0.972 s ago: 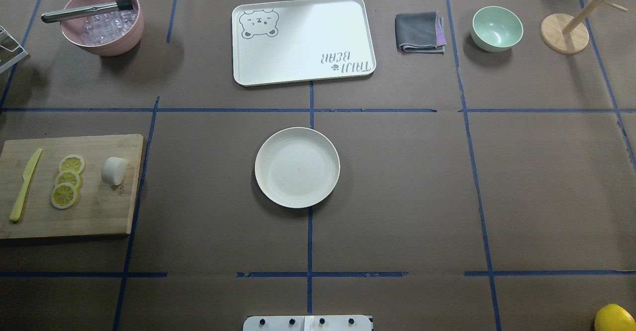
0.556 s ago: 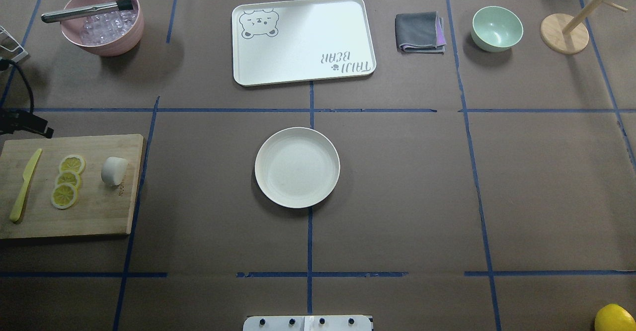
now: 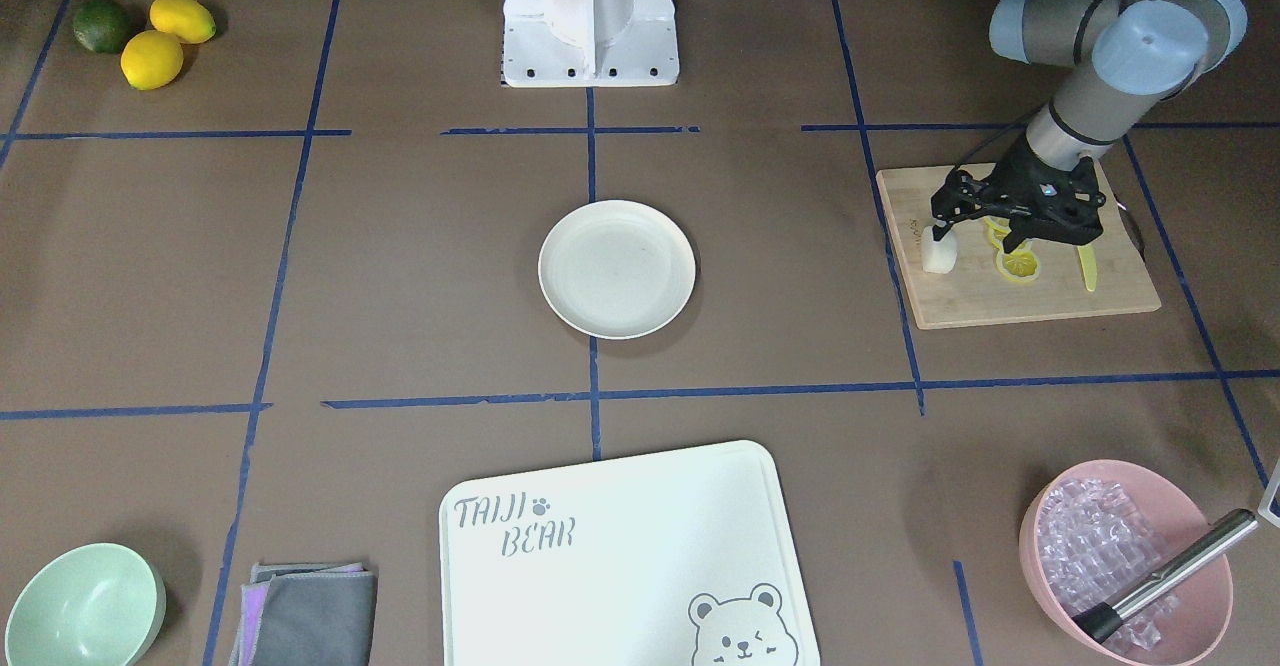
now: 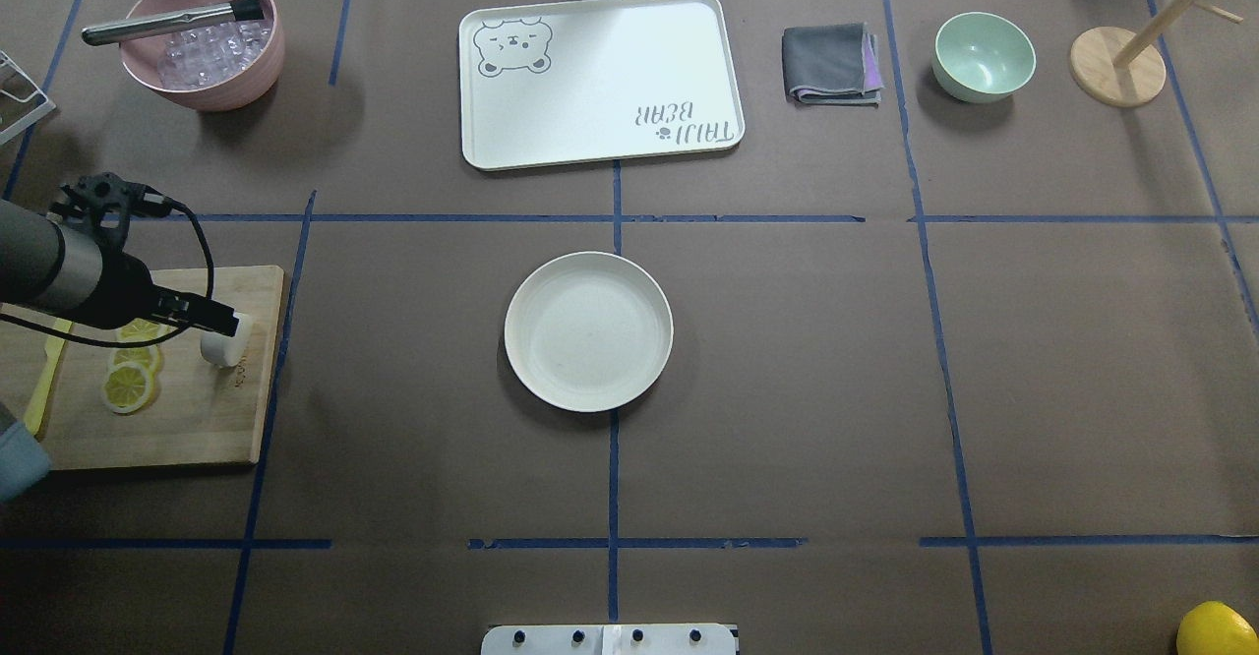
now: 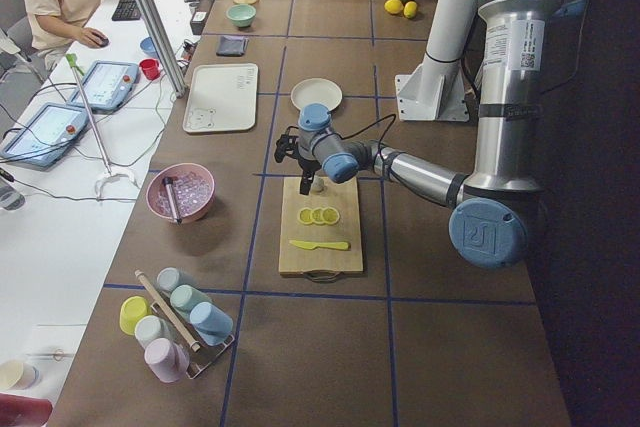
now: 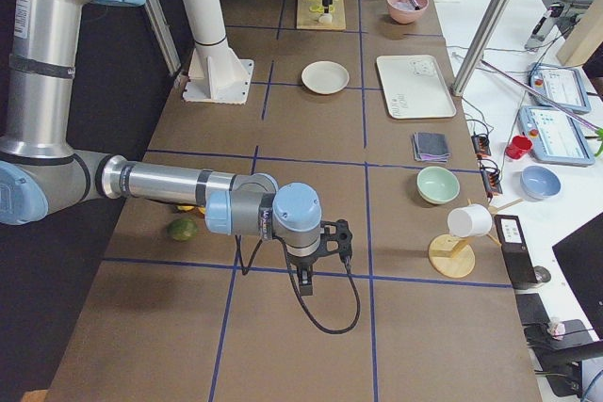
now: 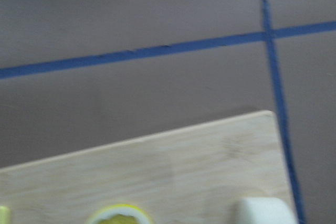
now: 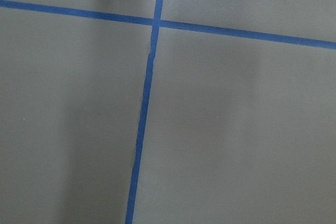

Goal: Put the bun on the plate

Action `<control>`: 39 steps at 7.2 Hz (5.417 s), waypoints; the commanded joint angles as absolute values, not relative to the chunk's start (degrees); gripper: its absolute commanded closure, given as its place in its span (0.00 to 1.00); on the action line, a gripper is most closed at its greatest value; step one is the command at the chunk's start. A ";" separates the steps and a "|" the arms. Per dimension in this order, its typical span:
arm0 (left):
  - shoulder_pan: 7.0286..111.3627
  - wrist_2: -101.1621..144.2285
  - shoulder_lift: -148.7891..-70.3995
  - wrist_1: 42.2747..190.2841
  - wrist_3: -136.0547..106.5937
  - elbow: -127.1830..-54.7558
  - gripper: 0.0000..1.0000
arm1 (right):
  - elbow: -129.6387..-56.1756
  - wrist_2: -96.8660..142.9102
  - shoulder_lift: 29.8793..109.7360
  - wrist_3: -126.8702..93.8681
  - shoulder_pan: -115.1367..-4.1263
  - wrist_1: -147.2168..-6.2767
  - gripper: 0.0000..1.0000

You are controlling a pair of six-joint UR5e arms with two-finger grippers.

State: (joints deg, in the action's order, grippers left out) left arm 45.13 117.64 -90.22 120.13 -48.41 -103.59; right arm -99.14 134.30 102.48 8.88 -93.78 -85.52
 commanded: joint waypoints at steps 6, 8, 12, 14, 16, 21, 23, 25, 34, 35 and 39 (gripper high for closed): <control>40.87 113.29 -90.43 119.88 -50.01 -103.97 0.69 | -99.58 134.38 102.57 8.97 -93.78 -85.52 0.01; 41.13 113.20 -92.44 116.31 -50.27 -105.89 0.69 | -99.67 134.38 102.66 9.05 -93.78 -85.52 0.01; 32.66 109.28 -120.79 89.06 -68.64 -105.05 0.68 | -99.58 134.38 102.66 8.97 -93.78 -85.52 0.01; 26.92 102.86 -134.85 89.55 -78.62 -92.53 0.68 | -99.58 134.30 102.57 8.96 -93.78 -85.52 0.01; 24.18 101.16 -136.93 91.66 -79.01 -88.08 0.66 | -99.58 134.30 102.57 8.96 -93.78 -85.52 0.01; 23.73 101.25 -137.99 93.96 -78.22 -84.99 0.00 | -99.58 134.30 102.66 8.96 -93.78 -85.52 0.01; 25.56 101.77 -137.38 92.47 -74.83 -87.00 0.00 | -99.49 134.30 102.66 8.96 -93.78 -85.52 0.01; 31.34 110.42 -131.53 86.26 -65.53 -94.69 0.00 | -99.40 134.30 102.66 8.96 -93.78 -85.52 0.01; 86.55 134.12 -92.86 71.89 13.10 -98.19 0.00 | -99.40 134.30 102.57 8.88 -93.78 -85.52 0.01; 86.57 133.86 -90.46 74.07 13.01 -98.17 0.00 | -99.40 134.30 102.57 8.96 -93.78 -85.52 0.01; 86.66 133.95 -90.70 75.15 12.48 -97.74 0.00 | -99.58 134.30 102.48 8.88 -93.78 -85.52 0.01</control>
